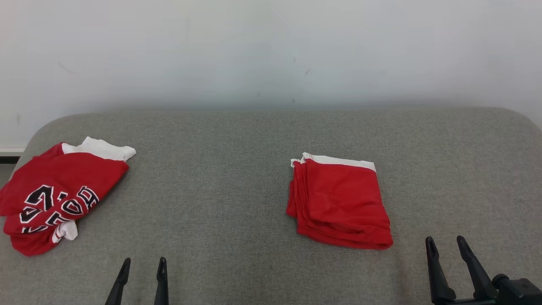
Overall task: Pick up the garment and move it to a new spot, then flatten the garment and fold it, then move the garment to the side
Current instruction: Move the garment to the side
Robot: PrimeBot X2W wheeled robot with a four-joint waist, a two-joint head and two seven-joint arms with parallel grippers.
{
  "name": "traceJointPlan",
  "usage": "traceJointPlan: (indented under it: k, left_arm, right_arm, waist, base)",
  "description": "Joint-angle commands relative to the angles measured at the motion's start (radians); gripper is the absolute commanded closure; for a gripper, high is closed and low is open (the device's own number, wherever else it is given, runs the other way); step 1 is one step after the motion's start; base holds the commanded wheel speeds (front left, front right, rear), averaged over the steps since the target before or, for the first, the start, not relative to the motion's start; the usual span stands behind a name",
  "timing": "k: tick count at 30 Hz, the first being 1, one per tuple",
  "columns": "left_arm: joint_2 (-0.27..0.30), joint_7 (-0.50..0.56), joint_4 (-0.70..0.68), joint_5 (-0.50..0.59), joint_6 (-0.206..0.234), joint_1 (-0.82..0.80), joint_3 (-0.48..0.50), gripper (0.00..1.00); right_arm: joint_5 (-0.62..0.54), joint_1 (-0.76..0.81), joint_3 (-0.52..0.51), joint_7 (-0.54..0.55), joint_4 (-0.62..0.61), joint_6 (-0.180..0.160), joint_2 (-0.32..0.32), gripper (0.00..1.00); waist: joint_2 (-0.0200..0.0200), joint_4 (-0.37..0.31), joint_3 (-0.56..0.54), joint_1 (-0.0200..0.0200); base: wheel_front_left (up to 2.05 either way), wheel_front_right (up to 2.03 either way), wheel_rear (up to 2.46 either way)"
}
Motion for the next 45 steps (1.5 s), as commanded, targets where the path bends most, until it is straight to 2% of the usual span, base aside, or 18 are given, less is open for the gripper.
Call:
traceJointPlan:
  k: [1,15,20,28,35,42,45]
  left_arm:
    - [0.001,-0.003,-0.002,-0.009,-0.005,0.011,-0.002,0.0]
    - [-0.002,-0.003,-0.008,0.001,-0.004,0.012,-0.003,0.0]
    - [-0.003,-0.003,-0.013,0.003,-0.002,0.014,-0.001,0.0]
    - [-0.004,-0.003,-0.016,-0.007,0.012,-0.026,-0.037,0.0]
    - [-0.004,-0.003,-0.008,-0.022,0.029,-0.072,-0.078,0.0]
    - [-0.004,-0.003,-0.005,-0.036,0.044,-0.112,-0.111,0.0]
    - [-0.004,-0.003,-0.004,-0.042,0.049,-0.119,-0.117,0.0]
  right_arm:
    - [-0.005,0.006,0.001,-0.001,0.001,-0.002,0.002,0.0]
    - [0.0,-0.002,0.009,-0.001,0.025,-0.002,0.003,0.0]
    - [0.015,-0.056,0.043,0.002,0.067,-0.002,-0.018,0.0]
    - [0.096,-0.27,0.1,0.086,0.208,-0.002,-0.069,0.0]
    - [0.126,-0.475,0.164,0.157,0.385,-0.002,-0.132,0.0]
    - [0.136,-0.598,0.228,0.197,0.562,-0.002,-0.158,0.0]
    - [0.142,-0.626,0.244,0.198,0.602,-0.002,-0.156,0.0]
  waist:
    - [0.0,0.0,0.0,0.0]
    - [0.0,-0.004,-0.007,0.0]
    - [0.0,-0.007,-0.001,0.0]
    - [0.0,0.012,0.049,0.0]
    - [0.0,0.057,0.099,0.0]
    - [0.0,0.104,0.146,0.0]
    - [0.0,0.114,0.157,0.0]
  base:
    - [0.0,0.0,0.0]
    - [0.0,0.0,0.0]
    - [0.0,0.0,0.0]
    - [0.0,0.0,0.0]
    - [0.0,0.0,0.0]
    - [0.0,0.0,0.0]
    - [0.0,0.0,0.0]
